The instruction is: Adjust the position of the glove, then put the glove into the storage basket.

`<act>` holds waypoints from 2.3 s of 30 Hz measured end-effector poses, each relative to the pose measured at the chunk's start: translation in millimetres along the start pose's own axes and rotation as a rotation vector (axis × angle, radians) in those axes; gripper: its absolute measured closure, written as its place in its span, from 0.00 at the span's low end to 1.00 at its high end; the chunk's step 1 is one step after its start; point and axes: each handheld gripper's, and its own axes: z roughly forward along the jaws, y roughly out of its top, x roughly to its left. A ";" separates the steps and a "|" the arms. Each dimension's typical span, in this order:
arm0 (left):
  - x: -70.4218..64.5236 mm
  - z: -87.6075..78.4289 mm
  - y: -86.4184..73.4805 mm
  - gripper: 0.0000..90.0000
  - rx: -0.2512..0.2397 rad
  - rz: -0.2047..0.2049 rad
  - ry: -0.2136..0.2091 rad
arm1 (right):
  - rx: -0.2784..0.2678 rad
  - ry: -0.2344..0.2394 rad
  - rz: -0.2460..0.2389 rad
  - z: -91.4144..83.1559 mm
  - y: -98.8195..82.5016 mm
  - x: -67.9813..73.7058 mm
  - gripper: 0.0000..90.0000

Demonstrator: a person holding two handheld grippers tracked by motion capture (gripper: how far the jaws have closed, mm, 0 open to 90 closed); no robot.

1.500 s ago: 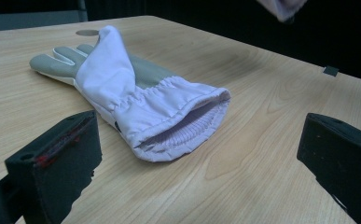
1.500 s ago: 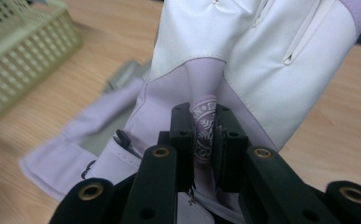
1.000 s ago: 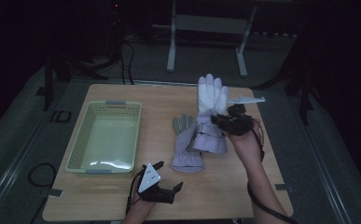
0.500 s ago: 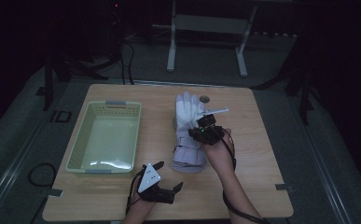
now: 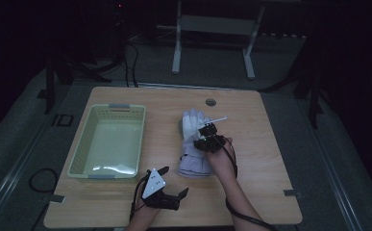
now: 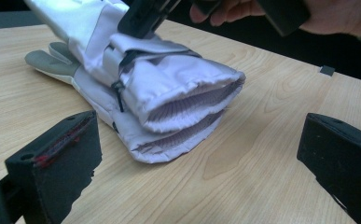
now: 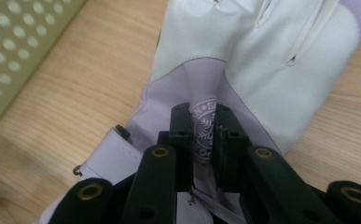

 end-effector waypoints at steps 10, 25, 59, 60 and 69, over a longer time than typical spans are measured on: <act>0.4 -0.1 0.0 0.00 -0.001 -0.005 -0.004 | 0.057 -0.021 -0.079 0.2 4.3 -9.2 0.89; 2.1 -0.2 0.1 0.00 0.003 -0.013 -0.009 | -0.035 0.017 -0.155 -8.9 3.6 -15.8 0.53; -8.2 6.0 18.0 0.00 0.115 0.044 -0.059 | -0.118 0.074 -0.376 -62.9 -38.7 -77.8 0.15; -4.6 5.5 22.2 0.00 0.137 -0.011 -0.072 | -0.126 0.061 -0.346 -64.3 -43.7 -84.5 0.16; 7.9 3.9 42.9 0.00 0.136 -0.068 -0.042 | -0.184 0.055 -0.212 -67.6 -52.7 -106.7 0.15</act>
